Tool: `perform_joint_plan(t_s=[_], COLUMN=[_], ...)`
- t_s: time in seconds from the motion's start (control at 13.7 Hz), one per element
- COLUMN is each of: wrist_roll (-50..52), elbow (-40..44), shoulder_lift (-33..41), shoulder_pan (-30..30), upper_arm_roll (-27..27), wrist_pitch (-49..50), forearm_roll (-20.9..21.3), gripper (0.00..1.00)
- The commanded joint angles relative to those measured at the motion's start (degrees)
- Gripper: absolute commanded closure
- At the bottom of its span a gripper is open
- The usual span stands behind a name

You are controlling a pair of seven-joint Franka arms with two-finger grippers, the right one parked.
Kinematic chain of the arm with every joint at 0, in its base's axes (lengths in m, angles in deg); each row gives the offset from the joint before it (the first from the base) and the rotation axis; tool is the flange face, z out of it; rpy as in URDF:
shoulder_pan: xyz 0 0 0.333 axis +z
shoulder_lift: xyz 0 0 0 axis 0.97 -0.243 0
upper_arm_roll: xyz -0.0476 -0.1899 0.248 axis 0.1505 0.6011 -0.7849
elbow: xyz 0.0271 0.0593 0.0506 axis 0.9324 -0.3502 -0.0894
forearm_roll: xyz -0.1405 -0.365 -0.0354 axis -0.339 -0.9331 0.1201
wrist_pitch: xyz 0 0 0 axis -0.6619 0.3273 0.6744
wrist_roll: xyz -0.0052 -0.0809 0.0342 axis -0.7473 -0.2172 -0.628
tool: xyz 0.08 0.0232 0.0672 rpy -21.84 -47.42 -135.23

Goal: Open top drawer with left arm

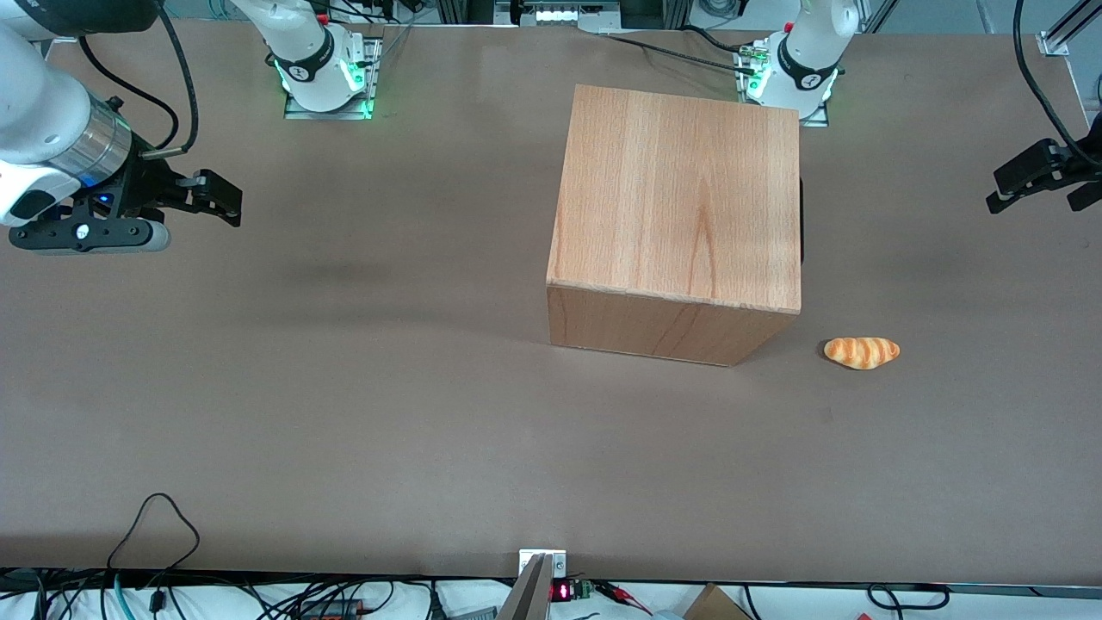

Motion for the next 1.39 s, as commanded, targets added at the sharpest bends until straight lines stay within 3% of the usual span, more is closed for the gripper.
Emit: perform_joint_plan(t_s=[0.0, 0.58, 0.95, 1.31], wrist_roll=[0.54, -0.16, -0.25, -0.25], elbow=[-0.16, -5.87, -10.79, -17.55], shoulder_lift=[-0.56, -0.83, -0.83, -0.74], shoulder_pan=[-0.24, -1.03, -1.03, -1.03], upper_arm_roll=[-0.20, 0.50, 0.50, 4.09], wrist_pitch=[1.20, 1.20, -0.55, -5.65], forearm_roll=[-0.41, -1.64, -8.75, -11.57], gripper=[0.00, 0.00, 0.00, 0.00])
